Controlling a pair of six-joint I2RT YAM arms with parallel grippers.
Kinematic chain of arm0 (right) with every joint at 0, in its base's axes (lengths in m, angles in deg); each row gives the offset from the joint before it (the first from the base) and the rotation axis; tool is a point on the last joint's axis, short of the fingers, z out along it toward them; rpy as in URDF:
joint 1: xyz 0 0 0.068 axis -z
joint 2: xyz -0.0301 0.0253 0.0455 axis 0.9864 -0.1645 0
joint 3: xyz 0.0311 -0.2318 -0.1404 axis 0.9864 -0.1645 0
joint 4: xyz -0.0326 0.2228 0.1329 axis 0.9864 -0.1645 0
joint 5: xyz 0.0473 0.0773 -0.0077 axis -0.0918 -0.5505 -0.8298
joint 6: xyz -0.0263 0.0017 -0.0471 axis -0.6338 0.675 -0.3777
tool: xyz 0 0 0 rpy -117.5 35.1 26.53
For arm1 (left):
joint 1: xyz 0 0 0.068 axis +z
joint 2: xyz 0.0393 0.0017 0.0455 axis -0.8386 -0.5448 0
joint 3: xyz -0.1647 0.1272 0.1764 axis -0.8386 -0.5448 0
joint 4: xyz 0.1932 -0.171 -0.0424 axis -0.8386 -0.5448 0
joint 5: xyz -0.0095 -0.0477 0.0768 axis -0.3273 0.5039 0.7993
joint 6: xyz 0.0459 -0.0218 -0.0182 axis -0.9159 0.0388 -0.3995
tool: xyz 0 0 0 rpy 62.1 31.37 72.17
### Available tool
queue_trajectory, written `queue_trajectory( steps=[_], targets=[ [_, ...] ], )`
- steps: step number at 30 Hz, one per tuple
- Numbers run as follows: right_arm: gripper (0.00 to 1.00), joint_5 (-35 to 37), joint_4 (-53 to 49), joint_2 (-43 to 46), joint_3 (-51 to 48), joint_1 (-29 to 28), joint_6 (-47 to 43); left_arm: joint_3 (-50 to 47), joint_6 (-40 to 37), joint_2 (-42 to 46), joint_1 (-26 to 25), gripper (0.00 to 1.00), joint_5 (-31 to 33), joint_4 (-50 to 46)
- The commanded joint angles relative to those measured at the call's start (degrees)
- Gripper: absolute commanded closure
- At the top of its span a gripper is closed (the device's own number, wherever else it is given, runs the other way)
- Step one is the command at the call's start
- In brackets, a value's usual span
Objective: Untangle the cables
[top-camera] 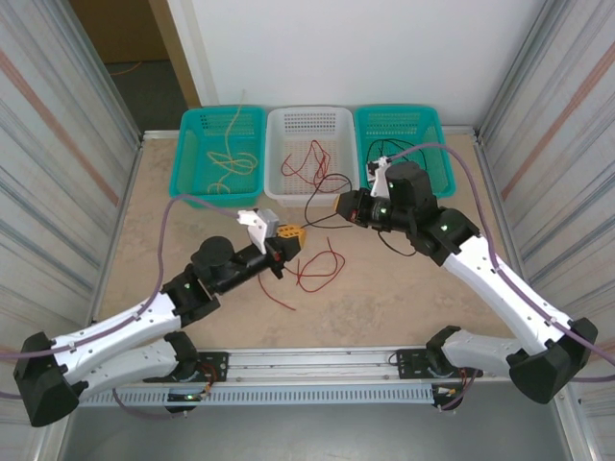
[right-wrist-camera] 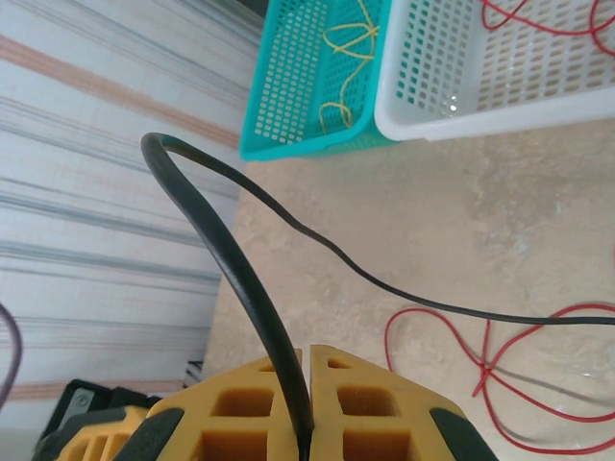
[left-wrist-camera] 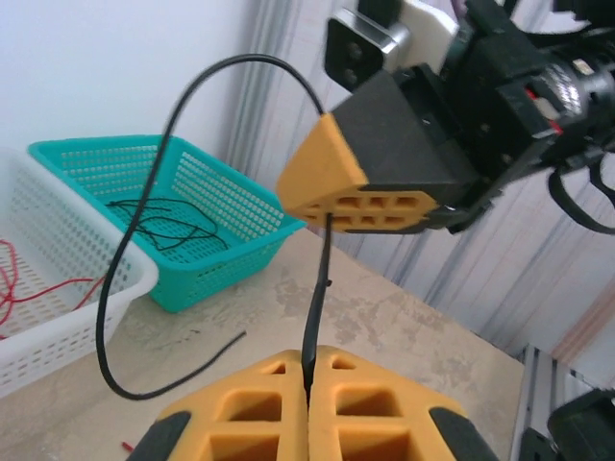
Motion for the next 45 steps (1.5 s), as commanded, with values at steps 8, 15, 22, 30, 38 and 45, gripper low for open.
queue_trajectory(
  steps=[8,15,22,30,38,45],
  targets=[
    [0.99,2.85,-0.07,-0.19,1.08,0.38,0.01,-3.86,11.58,5.32,4.11,1.00,9.94,0.39],
    [0.99,5.19,-5.28,-0.15,4.74,1.72,-3.37,-2.98,16.69,5.49,4.96,0.64,10.69,-11.11],
    [0.98,5.28,-12.41,1.06,9.93,7.88,-8.56,-2.52,23.67,12.51,16.27,0.32,1.89,-26.75],
    [0.97,0.35,-13.95,-2.23,15.48,19.04,-11.57,4.26,19.38,15.29,24.82,0.31,-3.59,-46.79],
    [0.96,-1.17,-14.84,-9.77,23.64,25.99,-14.28,7.57,15.15,9.08,24.94,0.35,-5.85,-52.53],
    [0.94,-0.84,-15.45,-18.14,30.05,31.59,-16.92,7.91,15.70,1.14,24.94,0.42,-11.22,-51.79]
  ],
)
